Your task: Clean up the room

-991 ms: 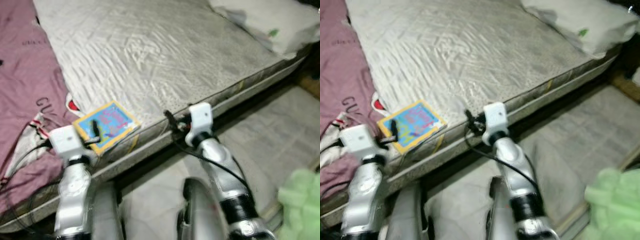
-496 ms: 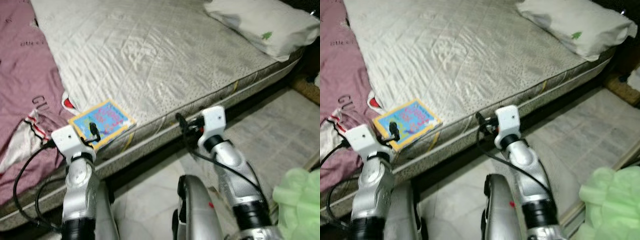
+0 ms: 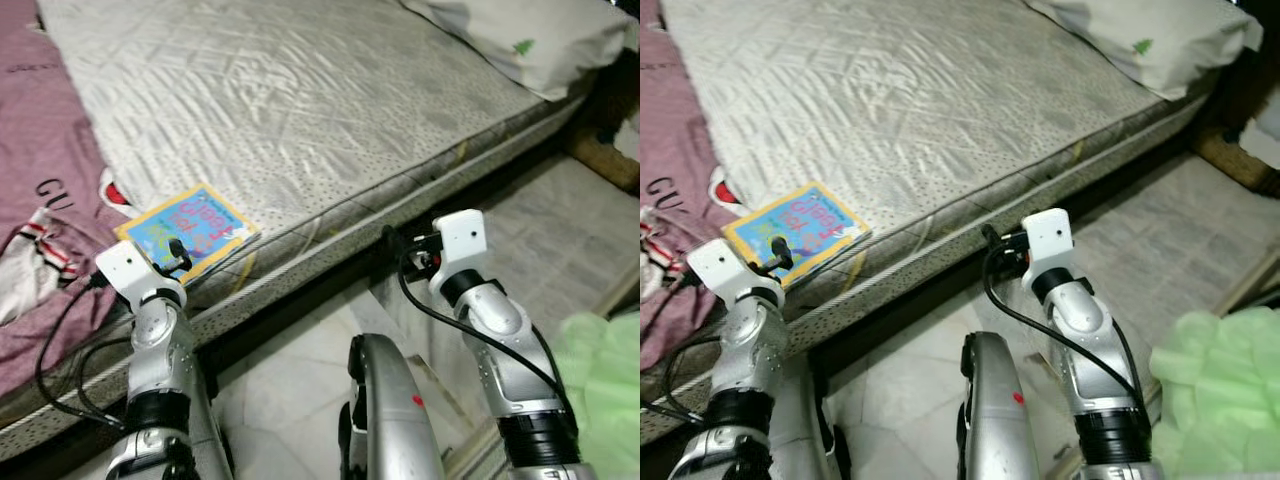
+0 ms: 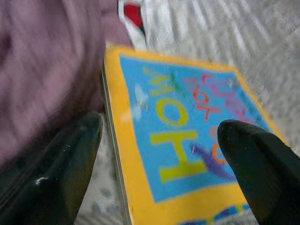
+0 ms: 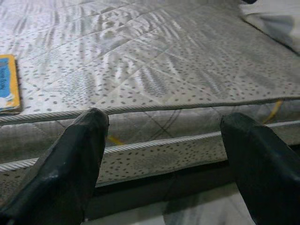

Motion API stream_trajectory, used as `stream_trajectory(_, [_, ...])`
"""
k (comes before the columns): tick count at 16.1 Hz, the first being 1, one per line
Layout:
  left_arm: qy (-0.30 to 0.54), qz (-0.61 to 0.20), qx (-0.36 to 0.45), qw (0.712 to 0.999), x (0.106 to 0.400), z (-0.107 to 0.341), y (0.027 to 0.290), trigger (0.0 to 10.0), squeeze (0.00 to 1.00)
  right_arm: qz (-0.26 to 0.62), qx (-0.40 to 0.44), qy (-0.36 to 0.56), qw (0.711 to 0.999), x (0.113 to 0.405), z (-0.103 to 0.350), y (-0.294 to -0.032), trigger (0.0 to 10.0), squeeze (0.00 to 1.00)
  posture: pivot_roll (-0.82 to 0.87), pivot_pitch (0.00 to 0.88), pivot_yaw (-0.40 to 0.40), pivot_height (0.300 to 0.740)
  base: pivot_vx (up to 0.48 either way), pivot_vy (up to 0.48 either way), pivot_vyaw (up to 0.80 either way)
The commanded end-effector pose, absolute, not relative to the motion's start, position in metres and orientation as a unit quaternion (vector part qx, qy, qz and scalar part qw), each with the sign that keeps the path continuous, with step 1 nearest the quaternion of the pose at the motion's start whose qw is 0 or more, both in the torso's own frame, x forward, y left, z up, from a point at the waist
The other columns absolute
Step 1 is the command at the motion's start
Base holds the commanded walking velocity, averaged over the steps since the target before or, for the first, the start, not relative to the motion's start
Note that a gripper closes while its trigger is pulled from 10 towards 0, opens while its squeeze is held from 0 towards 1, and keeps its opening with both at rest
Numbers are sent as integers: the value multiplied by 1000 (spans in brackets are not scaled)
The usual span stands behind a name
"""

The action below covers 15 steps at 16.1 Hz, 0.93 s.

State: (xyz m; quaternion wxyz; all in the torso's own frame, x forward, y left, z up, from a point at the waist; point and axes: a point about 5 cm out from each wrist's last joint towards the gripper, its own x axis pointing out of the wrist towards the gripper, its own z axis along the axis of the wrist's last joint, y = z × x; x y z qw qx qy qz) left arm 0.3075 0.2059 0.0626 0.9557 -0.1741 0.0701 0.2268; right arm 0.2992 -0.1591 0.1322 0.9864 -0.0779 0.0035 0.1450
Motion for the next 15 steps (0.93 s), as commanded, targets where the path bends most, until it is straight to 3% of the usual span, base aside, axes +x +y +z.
stream_trajectory(1, [84, 227, -179, 953, 306, 54, 207, 10000, 0, 130, -81, 7, 988, 296, 134, -169, 10000, 0, -261, 225, -78, 538, 0, 0, 0])
stream_trajectory(6, [85, 221, -203, 950, 314, 54, 196, 10000, 0, 126, -88, 10, 988, 294, 136, -174, 10000, 0, -268, 230, -81, 538, 0, 0, 0])
stream_trajectory(10, [94, 259, -247, 929, 301, 35, 191, 10000, 0, 132, -90, 8, 987, 296, 139, -169, 10000, 0, -272, 225, -83, 538, 0, 0, 0])
stream_trajectory(15, [117, 267, -329, 899, 301, 22, 217, 10000, 0, 120, -108, -1, 987, 295, 149, -183, 10000, 0, -323, 208, -94, 538, 0, 0, 0])
